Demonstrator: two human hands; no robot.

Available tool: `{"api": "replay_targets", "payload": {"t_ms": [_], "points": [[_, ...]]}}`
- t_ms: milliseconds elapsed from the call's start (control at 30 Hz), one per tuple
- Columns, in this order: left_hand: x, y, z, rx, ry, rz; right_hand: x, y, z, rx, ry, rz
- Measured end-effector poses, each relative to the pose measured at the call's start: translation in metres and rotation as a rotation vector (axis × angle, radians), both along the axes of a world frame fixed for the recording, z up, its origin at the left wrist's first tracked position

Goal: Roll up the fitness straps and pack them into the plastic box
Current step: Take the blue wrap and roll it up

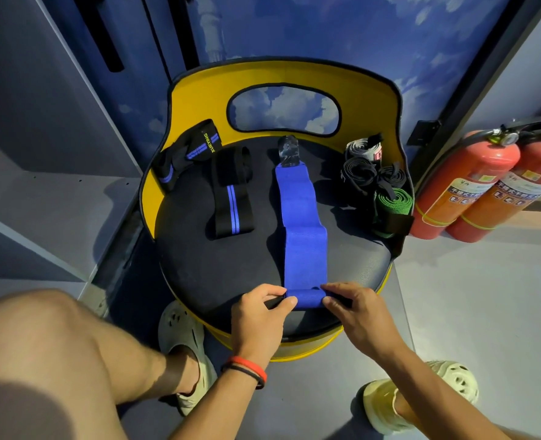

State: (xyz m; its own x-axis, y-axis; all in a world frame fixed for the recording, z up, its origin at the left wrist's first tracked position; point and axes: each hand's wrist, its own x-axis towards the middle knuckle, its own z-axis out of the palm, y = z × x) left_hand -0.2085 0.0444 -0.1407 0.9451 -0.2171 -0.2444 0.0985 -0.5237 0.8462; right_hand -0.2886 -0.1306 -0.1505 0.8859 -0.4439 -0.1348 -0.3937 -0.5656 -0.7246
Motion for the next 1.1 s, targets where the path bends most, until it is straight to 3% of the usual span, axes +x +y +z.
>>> {"api": "replay_targets", "payload": {"t_ms": [167, 467, 567, 733, 833, 900, 1000, 1100], "points": [[0.007, 0.001, 0.000, 0.050, -0.047, -0.084, 0.005, -0.010, 0.002, 0.008, 0.073, 0.041], [0.025, -0.020, 0.003, 0.104, -0.024, -0.035, 0.019, -0.011, 0.003, -0.068, 0.093, -0.129], [0.033, -0.025, 0.003, 0.122, 0.035, -0.041, 0.014, -0.012, 0.006, -0.059, 0.092, -0.071], [0.047, -0.033, 0.004, 0.189, 0.103, -0.047, 0.013, -0.015, 0.003, -0.255, 0.069, 0.083], [0.047, -0.036, 0.008, 0.227, 0.038, -0.075, 0.012, -0.013, -0.001, -0.286, 0.063, 0.088], [0.044, -0.037, 0.009, 0.214, -0.001, -0.061, 0.011, -0.011, -0.003, -0.274, -0.044, 0.057], [0.043, -0.039, 0.008, 0.244, -0.042, -0.039, 0.010, -0.006, -0.009, -0.346, -0.169, 0.172], [0.043, -0.040, 0.008, 0.293, -0.078, -0.037, 0.004, -0.007, -0.017, -0.429, -0.154, 0.250]]}}
